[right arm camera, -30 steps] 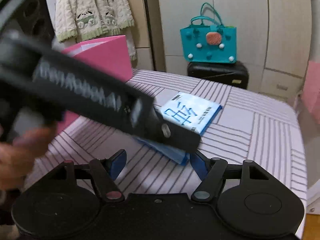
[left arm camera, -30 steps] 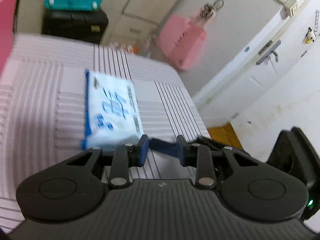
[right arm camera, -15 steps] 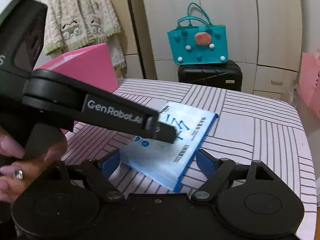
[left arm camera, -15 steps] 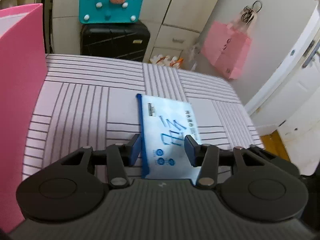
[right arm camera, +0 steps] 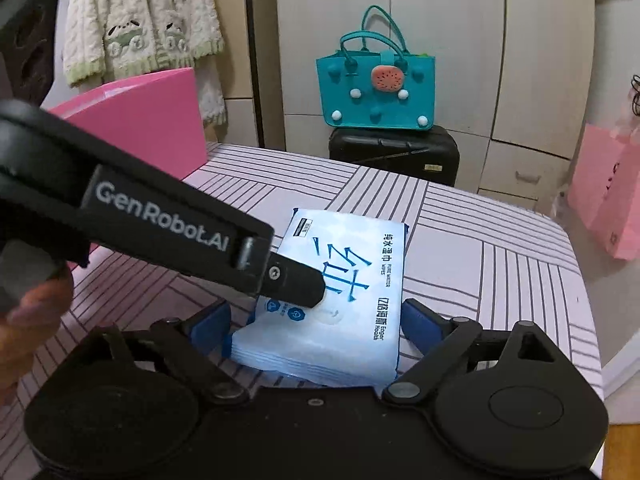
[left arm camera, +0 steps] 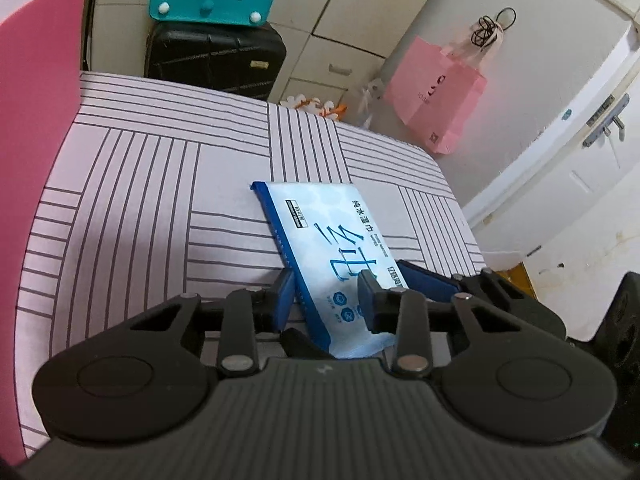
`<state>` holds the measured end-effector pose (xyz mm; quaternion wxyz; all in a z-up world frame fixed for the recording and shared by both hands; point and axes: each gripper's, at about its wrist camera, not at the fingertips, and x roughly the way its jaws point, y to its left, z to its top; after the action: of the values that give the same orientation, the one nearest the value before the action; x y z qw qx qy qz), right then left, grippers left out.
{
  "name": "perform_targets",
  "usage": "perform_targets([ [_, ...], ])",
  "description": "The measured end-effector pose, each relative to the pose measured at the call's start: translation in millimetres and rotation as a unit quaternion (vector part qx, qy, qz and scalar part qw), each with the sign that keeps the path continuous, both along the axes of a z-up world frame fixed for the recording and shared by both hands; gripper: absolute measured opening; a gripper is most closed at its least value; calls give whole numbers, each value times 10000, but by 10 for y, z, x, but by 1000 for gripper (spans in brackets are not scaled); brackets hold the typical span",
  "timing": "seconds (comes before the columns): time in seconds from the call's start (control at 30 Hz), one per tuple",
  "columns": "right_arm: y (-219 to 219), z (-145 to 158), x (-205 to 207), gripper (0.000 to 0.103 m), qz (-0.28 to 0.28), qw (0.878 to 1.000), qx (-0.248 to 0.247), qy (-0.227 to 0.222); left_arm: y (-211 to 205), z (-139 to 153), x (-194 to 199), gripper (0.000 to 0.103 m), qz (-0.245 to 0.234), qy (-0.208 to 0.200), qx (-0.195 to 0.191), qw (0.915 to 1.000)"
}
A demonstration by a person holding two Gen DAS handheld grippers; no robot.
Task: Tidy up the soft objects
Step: 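Grasp the wet-wipes pack with the right tool while the left tool grasps it too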
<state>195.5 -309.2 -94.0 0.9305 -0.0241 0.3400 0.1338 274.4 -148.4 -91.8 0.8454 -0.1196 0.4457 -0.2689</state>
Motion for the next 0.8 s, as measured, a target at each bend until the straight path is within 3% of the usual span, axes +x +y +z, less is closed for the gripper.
perform_targets([
  [0.3, -96, 21, -131, 74, -528, 9982, 264, -90, -114, 7, -62, 37, 39, -329, 230, 9992],
  [0.43, -137, 25, -193, 69, -708, 9962, 512, -56, -132, 17, -126, 33, 119, -357, 175, 9991],
  [0.8, -116, 64, -521, 65, -556, 9938, 949, 127, -86, 105, -502, 32, 11, -599, 314, 9977],
])
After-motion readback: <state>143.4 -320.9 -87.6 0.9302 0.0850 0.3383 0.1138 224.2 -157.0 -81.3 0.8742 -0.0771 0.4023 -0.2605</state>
